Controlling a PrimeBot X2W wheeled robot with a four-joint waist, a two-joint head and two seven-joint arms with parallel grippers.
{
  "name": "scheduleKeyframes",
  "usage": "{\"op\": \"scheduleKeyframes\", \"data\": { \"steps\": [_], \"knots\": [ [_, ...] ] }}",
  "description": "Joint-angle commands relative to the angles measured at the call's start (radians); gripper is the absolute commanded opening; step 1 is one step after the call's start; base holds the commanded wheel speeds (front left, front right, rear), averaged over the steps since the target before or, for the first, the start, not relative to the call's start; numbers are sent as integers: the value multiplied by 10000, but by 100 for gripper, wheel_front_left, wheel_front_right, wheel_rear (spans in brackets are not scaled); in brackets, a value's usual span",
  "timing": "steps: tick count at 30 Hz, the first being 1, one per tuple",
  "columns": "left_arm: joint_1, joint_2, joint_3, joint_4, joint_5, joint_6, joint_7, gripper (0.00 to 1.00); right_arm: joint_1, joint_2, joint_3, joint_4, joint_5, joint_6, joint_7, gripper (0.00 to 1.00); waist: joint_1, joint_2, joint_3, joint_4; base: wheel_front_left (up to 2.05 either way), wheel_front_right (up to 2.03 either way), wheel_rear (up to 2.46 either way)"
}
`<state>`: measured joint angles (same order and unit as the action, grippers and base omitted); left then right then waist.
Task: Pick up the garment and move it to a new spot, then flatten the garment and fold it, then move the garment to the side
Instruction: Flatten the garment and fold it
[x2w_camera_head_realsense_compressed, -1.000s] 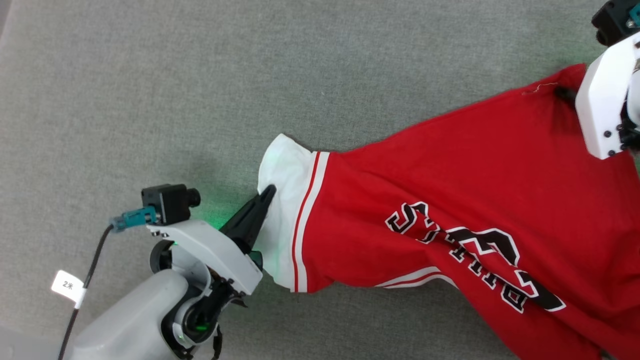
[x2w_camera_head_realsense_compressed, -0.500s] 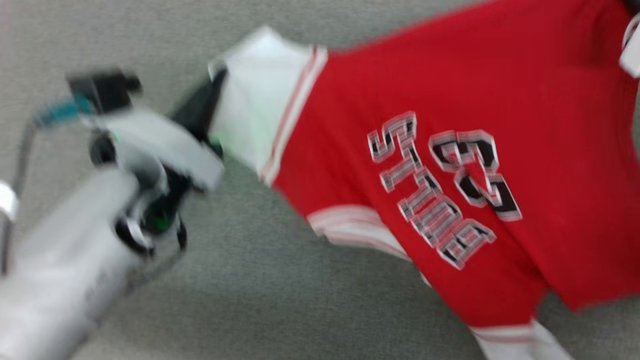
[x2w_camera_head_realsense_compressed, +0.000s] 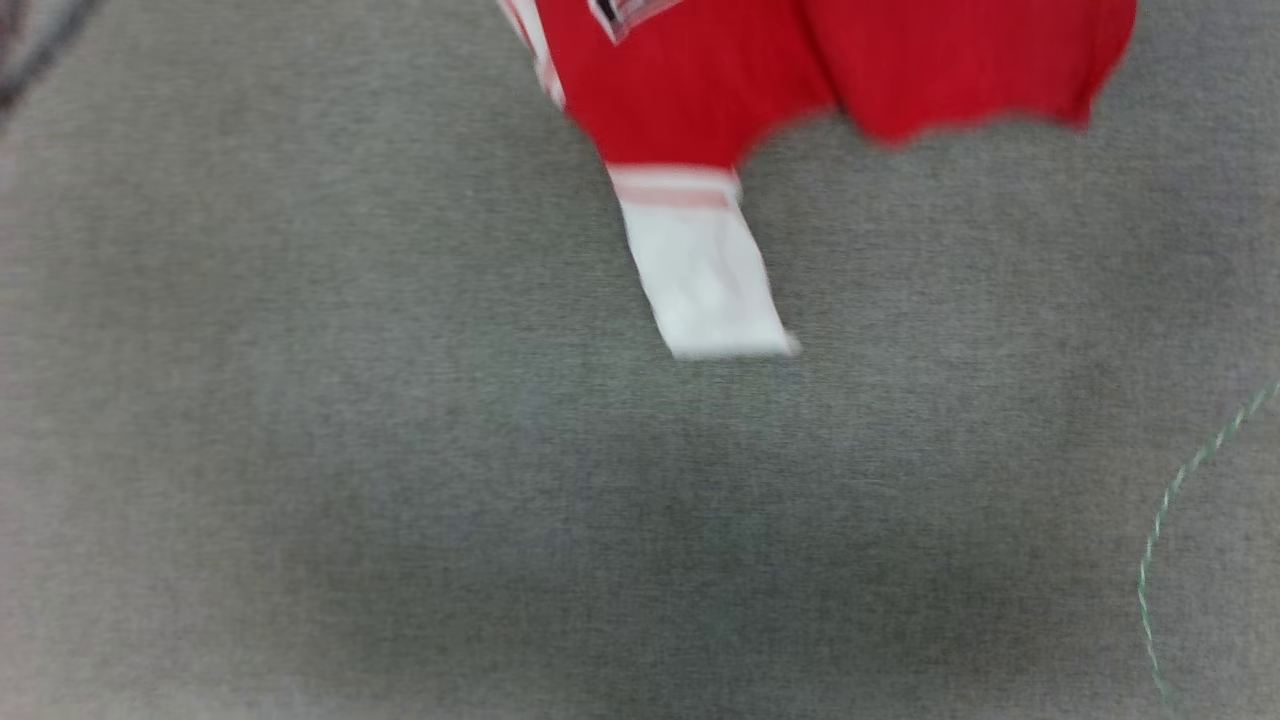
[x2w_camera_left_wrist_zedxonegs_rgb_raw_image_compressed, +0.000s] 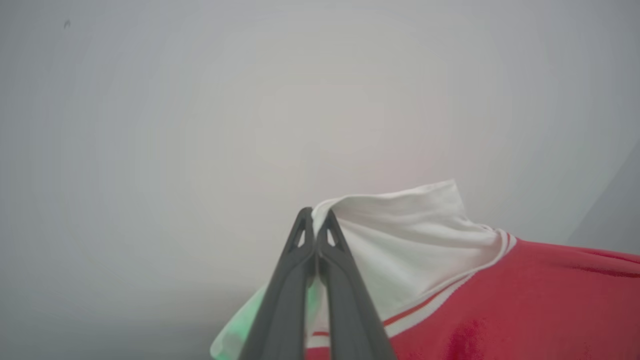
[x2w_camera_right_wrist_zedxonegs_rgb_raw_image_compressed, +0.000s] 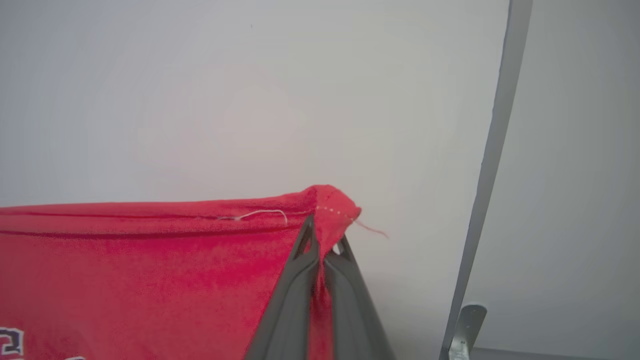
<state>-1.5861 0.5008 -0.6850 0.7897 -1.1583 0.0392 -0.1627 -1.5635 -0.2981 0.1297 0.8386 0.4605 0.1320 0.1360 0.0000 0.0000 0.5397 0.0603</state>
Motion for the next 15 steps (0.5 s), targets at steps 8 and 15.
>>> {"op": "scheduleKeyframes", "data": {
  "steps": [8,15],
  "knots": [
    [-2527,-258,245,1737,888,-620,-934,0,-1928,105,-592,1168,-471,-33,-1397,0,0,0,-53,-447,0,0,0],
    [-2380,-838,115,2814,1081,-1242,-1019,0,-1697,70,-52,1866,-144,-33,-1602,0,0,0,-382,-427,0,0,0]
  ]
}}
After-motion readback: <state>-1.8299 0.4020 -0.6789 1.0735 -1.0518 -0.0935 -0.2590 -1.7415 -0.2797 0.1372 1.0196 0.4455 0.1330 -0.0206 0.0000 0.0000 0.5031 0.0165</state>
